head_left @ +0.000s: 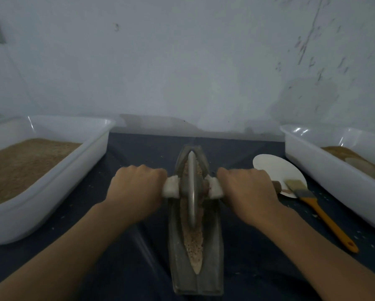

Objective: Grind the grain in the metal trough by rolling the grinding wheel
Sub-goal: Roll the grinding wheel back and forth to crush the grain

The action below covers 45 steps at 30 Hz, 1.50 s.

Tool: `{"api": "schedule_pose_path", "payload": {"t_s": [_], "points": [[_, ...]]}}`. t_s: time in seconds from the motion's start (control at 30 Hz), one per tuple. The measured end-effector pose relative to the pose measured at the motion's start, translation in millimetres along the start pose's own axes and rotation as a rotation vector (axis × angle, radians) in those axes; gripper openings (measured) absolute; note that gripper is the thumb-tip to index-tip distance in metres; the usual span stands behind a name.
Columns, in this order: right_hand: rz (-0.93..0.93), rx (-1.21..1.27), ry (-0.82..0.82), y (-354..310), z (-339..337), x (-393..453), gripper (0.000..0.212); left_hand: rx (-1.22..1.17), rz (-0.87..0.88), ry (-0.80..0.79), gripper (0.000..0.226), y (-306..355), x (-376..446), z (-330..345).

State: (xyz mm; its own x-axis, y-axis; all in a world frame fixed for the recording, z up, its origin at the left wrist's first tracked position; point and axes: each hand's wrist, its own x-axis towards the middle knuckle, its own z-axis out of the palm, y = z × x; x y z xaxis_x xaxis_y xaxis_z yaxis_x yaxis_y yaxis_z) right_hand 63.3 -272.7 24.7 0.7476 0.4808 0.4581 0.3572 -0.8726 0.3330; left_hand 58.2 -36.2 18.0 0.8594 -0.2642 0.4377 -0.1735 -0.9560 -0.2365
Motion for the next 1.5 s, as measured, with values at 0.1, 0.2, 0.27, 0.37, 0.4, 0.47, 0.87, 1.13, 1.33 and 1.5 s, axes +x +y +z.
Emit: {"api": "schedule_pose_path", "payload": {"t_s": [0.1, 0.2, 0.27, 0.37, 0.4, 0.47, 0.87, 1.13, 1.33, 1.5], "points": [[-0.043, 0.013, 0.12, -9, -25, -29, 0.046, -0.011, 0.087, 0.046, 0.038, 2, -33, -20], [-0.044, 0.03, 0.128, -9, -30, -41, 0.048, 0.002, 0.139, 0.111, 0.053, 0, -47, -32], [-0.033, 0.039, 0.115, -7, -22, -36, 0.046, 0.06, 0.124, 0.08, 0.048, -1, -41, -27], [0.01, -0.044, 0.033, -4, -1, -10, 0.041, 0.083, 0.066, 0.092, 0.036, 0, -13, -5], [0.026, -0.062, 0.017, -1, 8, 2, 0.04, 0.073, 0.04, 0.093, 0.033, 0, -2, 2], [0.042, -0.046, 0.012, 6, 22, 25, 0.039, 0.051, -0.009, 0.088, 0.028, -1, 18, 14], [-0.021, 0.043, 0.133, -11, -21, -32, 0.04, 0.035, 0.176, 0.089, 0.046, -1, -29, -17], [0.04, -0.002, 0.072, 0, 13, 5, 0.041, 0.085, 0.049, 0.113, 0.041, -1, 5, 8], [0.127, 0.032, -0.007, 13, 37, 44, 0.035, 0.042, -0.001, 0.058, 0.022, -4, 48, 21], [0.035, 0.006, -0.022, -1, 2, 3, 0.027, 0.008, 0.016, 0.022, 0.027, -2, 5, 4]]}}
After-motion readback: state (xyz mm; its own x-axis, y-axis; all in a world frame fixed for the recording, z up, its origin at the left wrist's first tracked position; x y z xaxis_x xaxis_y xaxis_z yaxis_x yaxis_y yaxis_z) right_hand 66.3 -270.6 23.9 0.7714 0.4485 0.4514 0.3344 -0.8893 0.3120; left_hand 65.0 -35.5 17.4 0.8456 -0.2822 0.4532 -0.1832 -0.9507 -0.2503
